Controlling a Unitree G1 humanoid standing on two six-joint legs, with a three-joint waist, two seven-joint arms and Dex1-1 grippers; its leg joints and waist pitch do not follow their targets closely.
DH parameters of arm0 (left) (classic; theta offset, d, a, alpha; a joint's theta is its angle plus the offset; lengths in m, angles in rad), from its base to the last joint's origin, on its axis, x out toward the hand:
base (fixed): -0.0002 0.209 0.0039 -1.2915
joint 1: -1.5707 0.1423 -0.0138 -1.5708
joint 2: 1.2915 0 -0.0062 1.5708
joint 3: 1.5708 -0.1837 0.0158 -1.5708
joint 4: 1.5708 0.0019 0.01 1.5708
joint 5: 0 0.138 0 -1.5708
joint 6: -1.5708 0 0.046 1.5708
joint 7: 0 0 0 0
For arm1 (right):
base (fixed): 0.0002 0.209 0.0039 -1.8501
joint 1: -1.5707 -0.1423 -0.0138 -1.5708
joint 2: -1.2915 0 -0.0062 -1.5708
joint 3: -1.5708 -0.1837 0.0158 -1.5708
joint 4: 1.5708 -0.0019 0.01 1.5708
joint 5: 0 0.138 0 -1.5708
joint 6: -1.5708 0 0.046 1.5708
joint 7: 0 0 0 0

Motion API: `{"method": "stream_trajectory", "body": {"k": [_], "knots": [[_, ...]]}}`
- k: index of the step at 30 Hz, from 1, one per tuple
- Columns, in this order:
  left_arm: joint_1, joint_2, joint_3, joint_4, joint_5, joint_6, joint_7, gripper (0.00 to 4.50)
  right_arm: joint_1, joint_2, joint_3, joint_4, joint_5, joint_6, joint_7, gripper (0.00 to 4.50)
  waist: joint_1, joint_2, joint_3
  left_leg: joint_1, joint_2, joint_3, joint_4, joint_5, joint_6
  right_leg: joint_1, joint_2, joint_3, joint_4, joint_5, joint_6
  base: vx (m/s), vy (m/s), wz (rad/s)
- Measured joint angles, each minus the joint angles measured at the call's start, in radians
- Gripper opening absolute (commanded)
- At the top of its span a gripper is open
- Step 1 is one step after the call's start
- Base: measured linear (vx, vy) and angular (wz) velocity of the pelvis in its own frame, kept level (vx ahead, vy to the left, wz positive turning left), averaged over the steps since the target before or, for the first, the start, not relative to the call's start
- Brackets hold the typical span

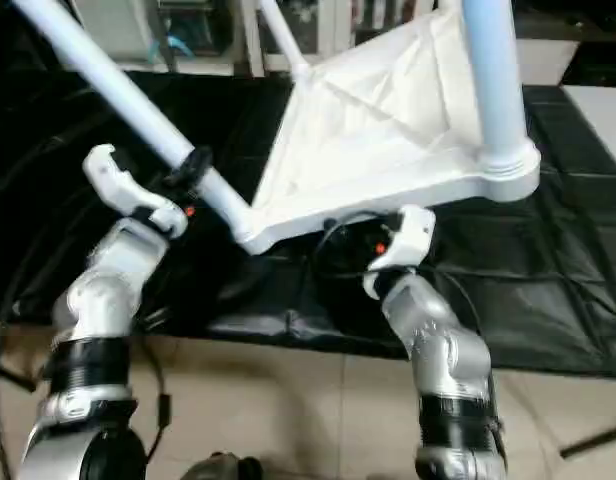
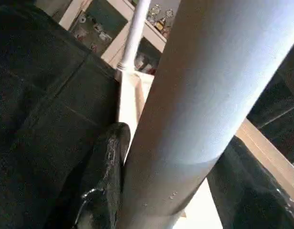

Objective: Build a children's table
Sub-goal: Flip table

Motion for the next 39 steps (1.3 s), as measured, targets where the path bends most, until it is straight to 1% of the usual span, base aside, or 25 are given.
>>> {"method": "stream_trajectory", "body": {"k": [3,7,8,11,14,17,20,25,27,28,29,30,31,34,35,36,38,39], "knots": [[0.011,-0.011,-0.007,-0.015,-0.002,0.007,0.008,2.25,-0.032,0.012,-0.026,0.034,0.015,-0.025,-0.028,4.5,0.0,-0.002,0.001,0.0,0.0,0.003,0.0,0.002,-0.001,-0.001,-0.001,0.001,0.0,0.004,0.002,0.0,0.0,0.0],[0.028,-0.024,-0.006,-0.039,-0.019,0.026,0.024,2.25,-0.077,0.04,-0.078,0.064,0.054,-0.045,-0.045,4.5,0.0,-0.007,0.002,0.0,0.001,0.005,0.0,0.003,-0.004,-0.002,-0.001,0.002,-0.001,0.009,0.004,0.0,0.0,0.0],[0.032,-0.029,-0.005,-0.046,-0.02,0.031,0.027,2.24,-0.083,0.041,-0.084,0.066,0.06,-0.057,-0.044,4.5,0.003,-0.011,0.001,0.0,0.001,0.006,0.0,0.004,-0.004,-0.002,-0.001,0.002,-0.001,0.009,0.004,0.0,0.0,0.0],[0.042,-0.029,-0.005,-0.063,-0.03,0.04,0.041,2.23,-0.108,0.047,-0.095,0.065,0.062,-0.076,-0.029,4.5,0.005,-0.016,0.001,0.0,0.001,0.007,0.0,0.004,-0.004,-0.002,-0.001,0.002,-0.001,0.01,0.005,0.0,0.0,0.0],[0.044,-0.026,-0.004,-0.069,-0.03,0.038,0.047,2.22,-0.107,0.048,-0.091,0.026,0.074,-0.089,-0.005,4.5,0.014,-0.024,0.001,0.0,0.003,0.008,0.0,0.004,-0.004,-0.002,-0.001,0.002,-0.002,0.01,0.005,0.0,0.0,0.0],[0.044,-0.018,-0.004,-0.07,-0.03,0.038,0.047,2.22,-0.106,0.05,-0.091,0.009,0.089,-0.096,0.008,4.5,0.015,-0.026,0.001,0.0,0.004,0.01,0.0,0.004,-0.004,-0.002,-0.001,0.002,-0.002,0.012,0.008,0.0,0.0,0.0],[0.044,-0.014,-0.004,-0.07,-0.03,0.04,0.042,2.22,-0.115,0.045,-0.098,0.029,0.089,-0.105,0.014,4.5,0.015,-0.027,0.001,0.0,0.005,0.015,0.0,0.005,-0.003,-0.002,-0.001,0.002,-0.002,0.012,0.009,0.0,0.0,0.0],[0.044,-0.008,-0.005,-0.07,-0.03,0.043,0.041,2.22,-0.203,0.015,-0.143,0.147,0.083,-0.127,-0.011,4.5,0.014,-0.027,0.001,0.001,0.006,0.019,0.0,0.007,-0.001,-0.002,-0.001,0.003,-0.002,0.014,0.009,0.0,0.0,0.0],[0.044,-0.006,-0.005,-0.07,-0.031,0.044,0.04,2.22,-0.237,0.009,-0.162,0.192,0.092,-0.138,-0.012,4.21,0.015,-0.027,0.001,0.0,0.006,0.019,0.0,0.007,-0.002,-0.002,-0.001,0.003,-0.002,0.016,0.012,0.0,0.0,0.0],[0.044,-0.006,-0.005,-0.07,-0.031,0.044,0.04,2.22,-0.248,0.008,-0.167,0.205,0.097,-0.14,-0.011,4.21,0.015,-0.027,0.001,0.0,0.006,0.019,0.0,0.007,-0.002,-0.002,-0.001,0.003,-0.002,0.016,0.013,0.0,0.0,0.0],[0.044,-0.006,-0.005,-0.07,-0.031,0.044,0.04,2.22,-0.258,0.007,-0.169,0.215,0.099,-0.141,-0.012,4.11,0.015,-0.027,0.001,0.0,0.006,0.019,0.0,0.007,-0.002,-0.002,-0.001,0.002,-0.002,0.017,0.014,0.0,0.0,0.0],[0.044,-0.006,-0.005,-0.07,-0.032,0.044,0.04,2.22,-0.259,0.007,-0.169,0.22,0.099,-0.142,-0.01,4.11,0.015,-0.028,0.001,0.0,0.007,0.019,0.0,0.007,-0.002,-0.002,-0.001,0.002,-0.002,0.017,0.014,0.0,0.0,0.0],[0.044,-0.006,-0.005,-0.07,-0.032,0.044,0.039,2.22,-0.26,0.006,-0.168,0.228,0.099,-0.143,-0.003,3.84,0.016,-0.028,0.001,0.0,0.007,0.019,0.0,0.008,-0.001,-0.002,-0.001,0.002,-0.002,0.017,0.014,0.0,0.0,0.0],[0.044,-0.005,-0.006,-0.07,-0.034,0.045,0.039,2.22,-0.26,0.006,-0.168,0.24,0.099,-0.144,0.011,3.73,0.016,-0.028,0.001,0.0,0.007,0.019,0.0,0.008,0.0,-0.002,-0.001,0.002,-0.002,0.017,0.014,0.0,0.0,0.0],[0.044,-0.003,-0.006,-0.07,-0.034,0.046,0.039,2.22,-0.261,0.006,-0.168,0.244,0.099,-0.147,0.015,3.52,0.016,-0.029,0.002,0.0,0.007,0.02,0.0,0.009,0.0,-0.002,-0.001,0.002,-0.002,0.017,0.014,0.0,0.0,0.0],[0.044,-0.003,-0.006,-0.07,-0.034,0.046,0.039,2.22,-0.261,0.006,-0.168,0.248,0.099,-0.149,0.017,3.52,0.016,-0.029,0.002,0.0,0.007,0.02,0.0,0.009,0.0,-0.002,-0.001,0.002,-0.002,0.017,0.014,0.0,0.0,0.0],[0.044,-0.002,-0.007,-0.07,-0.035,0.046,0.039,2.22,-0.263,0.006,-0.17,0.256,0.099,-0.151,0.018,3.27,0.015,-0.029,0.002,0.0,0.007,0.02,0.0,0.009,0.0,-0.002,-0.001,0.002,-0.002,0.017,0.014,0.0,0.0,0.0],[0.044,-0.001,-0.007,-0.07,-0.035,0.046,0.039,2.22,-0.263,0.006,-0.171,0.258,0.099,-0.152,0.018,3.27,0.015,-0.029,0.002,0.0,0.007,0.02,0.0,0.009,0.001,-0.002,-0.001,0.002,-0.002,0.017,0.014,0.0,0.0,0.0]]}}
